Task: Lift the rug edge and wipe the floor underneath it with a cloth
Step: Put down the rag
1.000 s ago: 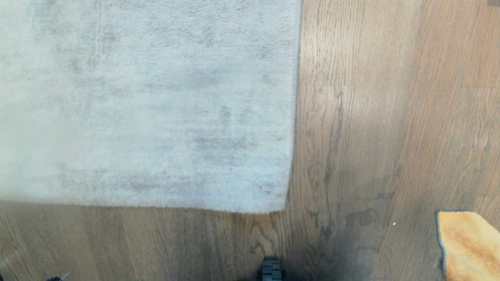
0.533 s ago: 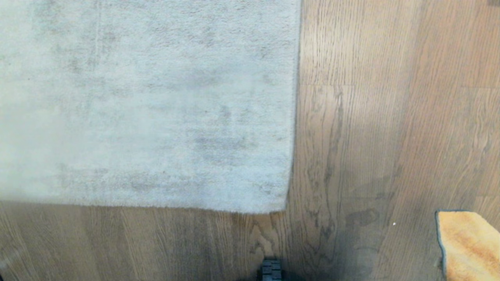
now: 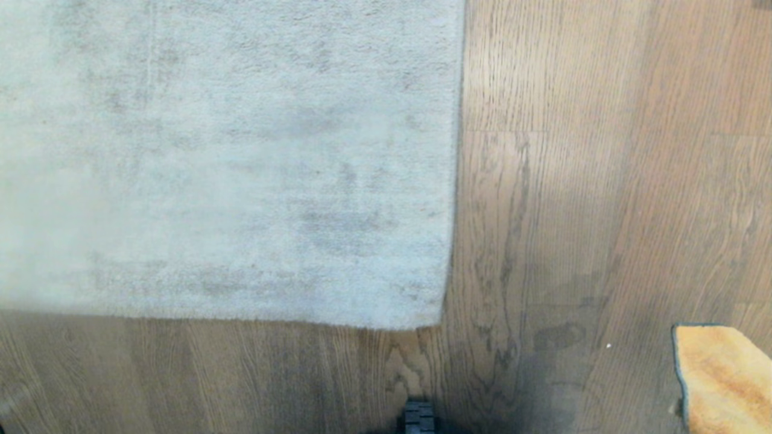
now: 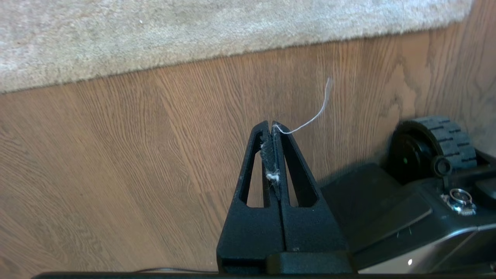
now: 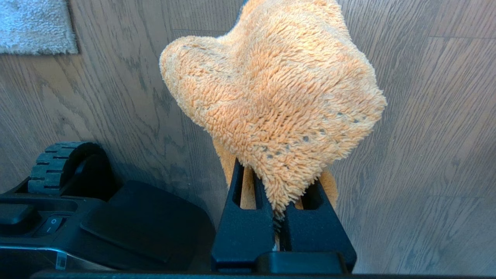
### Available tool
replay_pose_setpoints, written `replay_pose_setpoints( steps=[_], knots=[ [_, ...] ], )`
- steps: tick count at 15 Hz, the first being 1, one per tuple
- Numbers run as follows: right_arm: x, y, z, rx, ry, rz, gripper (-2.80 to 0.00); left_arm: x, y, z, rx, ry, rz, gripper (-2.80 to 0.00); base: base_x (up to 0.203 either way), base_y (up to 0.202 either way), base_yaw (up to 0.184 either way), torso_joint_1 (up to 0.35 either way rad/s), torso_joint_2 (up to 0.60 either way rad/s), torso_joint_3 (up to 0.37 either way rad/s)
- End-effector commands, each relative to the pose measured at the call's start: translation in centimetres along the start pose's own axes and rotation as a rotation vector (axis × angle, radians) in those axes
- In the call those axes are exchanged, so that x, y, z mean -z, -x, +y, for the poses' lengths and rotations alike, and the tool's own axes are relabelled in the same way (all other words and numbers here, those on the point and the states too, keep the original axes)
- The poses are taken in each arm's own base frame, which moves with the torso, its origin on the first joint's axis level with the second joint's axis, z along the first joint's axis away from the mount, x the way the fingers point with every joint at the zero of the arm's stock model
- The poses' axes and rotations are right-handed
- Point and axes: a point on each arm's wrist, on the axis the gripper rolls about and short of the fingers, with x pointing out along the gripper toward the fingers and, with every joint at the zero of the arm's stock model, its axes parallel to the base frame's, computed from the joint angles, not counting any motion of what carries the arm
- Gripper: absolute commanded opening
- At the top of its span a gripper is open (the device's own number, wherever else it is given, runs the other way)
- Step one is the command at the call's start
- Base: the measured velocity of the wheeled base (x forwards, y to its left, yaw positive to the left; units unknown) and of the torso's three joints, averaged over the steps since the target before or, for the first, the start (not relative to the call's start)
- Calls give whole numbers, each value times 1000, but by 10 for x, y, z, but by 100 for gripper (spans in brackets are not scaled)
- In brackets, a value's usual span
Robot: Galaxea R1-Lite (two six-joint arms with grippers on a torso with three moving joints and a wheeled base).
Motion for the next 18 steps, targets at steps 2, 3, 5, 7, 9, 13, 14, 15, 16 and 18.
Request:
replay_pose_setpoints(
  steps=[2,3,5,7,9,13,14,15,16,18],
  knots=[
    [0,0,0,0,1,2,-280,2,0,0,-11,0,15,-280,0,0,0,0,0,0],
    [0,0,0,-1,1,2,-280,2,0,0,-41,5,25,-280,0,0,0,0,0,0],
    [0,0,0,-1,1,2,-280,6,2,-1,-75,9,32,-280,0,0,0,0,0,0],
    [0,0,0,-1,1,2,-280,8,6,-1,-106,14,-6,-280,0,0,0,0,0,0],
    [0,0,0,-1,1,2,-280,10,11,-2,-129,19,-71,-280,0,0,0,0,0,0],
    [0,0,0,0,1,2,-280,15,21,-4,-163,30,-205,-280,0,0,0,0,0,0],
    [0,0,0,-1,1,2,-280,15,21,-4,-164,31,-206,-280,0,0,0,0,0,0],
    [0,0,0,-1,1,2,-280,15,21,-4,-164,31,-206,-280,0,0,0,0,0,0],
    [0,0,0,1,1,2,-280,15,21,-4,-164,31,-206,-280,0,0,0,0,0,0],
    [0,0,0,-1,1,2,-280,15,21,-4,-163,31,-205,-280,0,0,0,0,0,0]
  ],
)
